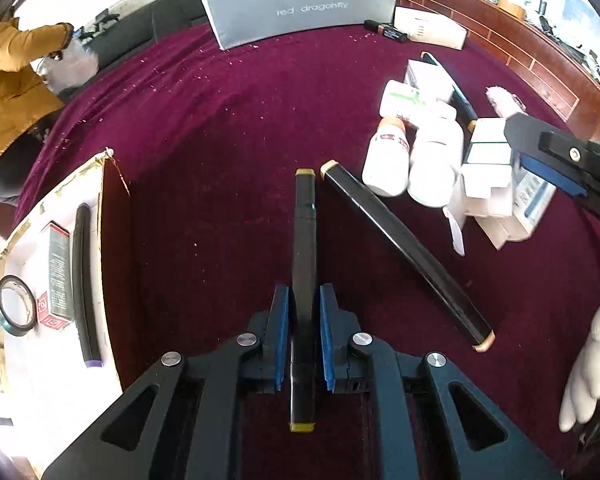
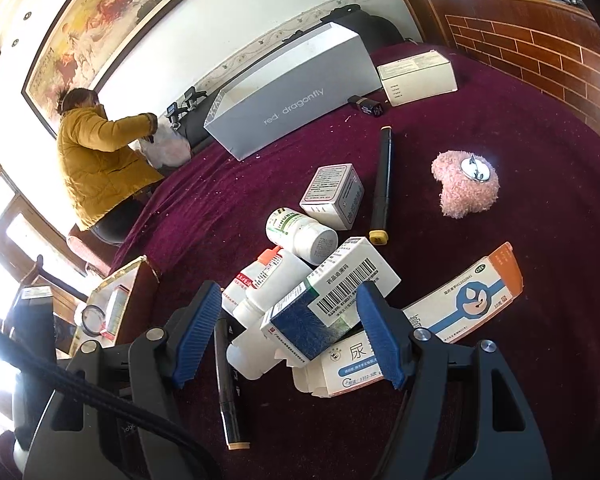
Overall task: Organize objects
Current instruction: 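Grasp a yellow-ended black marker with the left tool while the right tool grasps another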
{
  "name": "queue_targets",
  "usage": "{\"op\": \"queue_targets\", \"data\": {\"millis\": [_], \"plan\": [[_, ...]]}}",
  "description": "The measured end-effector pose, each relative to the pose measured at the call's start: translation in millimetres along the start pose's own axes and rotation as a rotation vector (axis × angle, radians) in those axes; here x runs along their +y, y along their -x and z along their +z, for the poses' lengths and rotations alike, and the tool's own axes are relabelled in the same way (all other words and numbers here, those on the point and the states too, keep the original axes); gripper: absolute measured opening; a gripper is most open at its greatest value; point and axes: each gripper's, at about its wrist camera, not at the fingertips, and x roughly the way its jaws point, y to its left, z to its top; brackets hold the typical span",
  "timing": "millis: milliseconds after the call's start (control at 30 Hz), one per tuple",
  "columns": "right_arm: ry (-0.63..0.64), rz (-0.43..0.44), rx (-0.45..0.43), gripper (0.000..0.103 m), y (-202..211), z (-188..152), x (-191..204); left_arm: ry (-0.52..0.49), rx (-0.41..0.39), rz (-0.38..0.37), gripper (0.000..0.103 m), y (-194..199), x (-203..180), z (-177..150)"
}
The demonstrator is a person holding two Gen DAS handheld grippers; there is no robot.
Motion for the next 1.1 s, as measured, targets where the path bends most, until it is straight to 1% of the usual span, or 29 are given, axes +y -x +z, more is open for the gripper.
{"op": "queue_targets", "data": {"millis": [67, 100, 133, 167, 200, 233, 300, 367, 433, 533, 600, 700, 733, 833, 867, 1000, 1100], "plan": [[0.005, -0.014, -0.004, 0.069, 0.0, -0.5, 0.4, 0.017, -0.014, 0.020, 0.017, -1.4, -3.6, 3.6], [0.011, -0.028, -0.011, 0.069, 0.5, -0.8, 1.4, 0.025, -0.027, 0.048, 0.020, -1.2, -5.7, 4.0], [0.019, -0.038, -0.018, 0.069, 1.1, -0.9, 2.1, 0.031, -0.050, 0.081, 0.029, -0.5, -5.6, 0.5], [0.027, -0.048, -0.028, 0.069, 2.4, -1.1, 3.2, 0.050, -0.072, 0.101, 0.033, 0.3, -5.4, -2.1], [0.036, -0.059, -0.039, 0.069, 3.7, -1.4, 4.5, 0.068, -0.083, 0.094, 0.033, 0.6, -3.6, -4.5], [0.047, -0.075, -0.048, 0.069, 4.2, -1.5, 5.8, 0.088, -0.094, 0.076, 0.032, 1.5, -1.1, -6.9], [0.056, -0.091, -0.050, 0.069, 3.5, -1.6, 7.0, 0.120, -0.100, 0.021, 0.012, 4.8, 3.6, -13.2], [0.062, -0.108, -0.048, 0.069, 2.9, -2.1, 7.1, 0.131, -0.106, -0.009, 0.011, 13.6, 4.6, -22.0], [0.068, -0.115, -0.054, 0.069, 4.3, -1.6, 7.5, 0.130, -0.141, -0.023, 0.011, 28.2, 5.3, -30.6], [0.081, -0.114, -0.059, 0.069, 9.5, -0.2, 11.4, 0.189, -0.190, -0.090, 0.011, 54.7, 18.6, -44.0], [0.116, -0.077, -0.027, 0.069, 16.0, -2.1, 22.8, 0.214, -0.230, -0.122, 0.011, 73.7, 30.1, -53.6], [0.201, 0.045, 0.058, 0.070, 26.1, -8.4, 54.0, 0.241, -0.279, -0.142, 0.011, 88.9, 43.8, -61.9], [0.228, 0.085, 0.098, 0.070, 25.3, -9.8, 65.9, 0.255, -0.290, -0.153, 0.011, 92.4, 49.6, -64.3], [0.265, 0.141, 0.193, 0.070, 9.2, -10.2, 90.6, 0.281, -0.314, -0.169, 0.011, 100.3, 61.0, -72.8], [0.271, 0.139, 0.216, 0.070, 1.6, -10.2, 95.1, 0.288, -0.321, -0.166, 0.011, 102.3, 65.4, -76.2], [0.307, 0.033, 0.304, 0.069, -40.0, -10.7, 103.6, 0.325, -0.327, -0.163, 0.011, 104.5, 82.5, -90.8], [0.317, -0.047, 0.343, 0.064, -63.3, -13.0, 100.8, 0.357, -0.332, -0.160, 0.011, 104.9, 98.3, -101.0]]}}
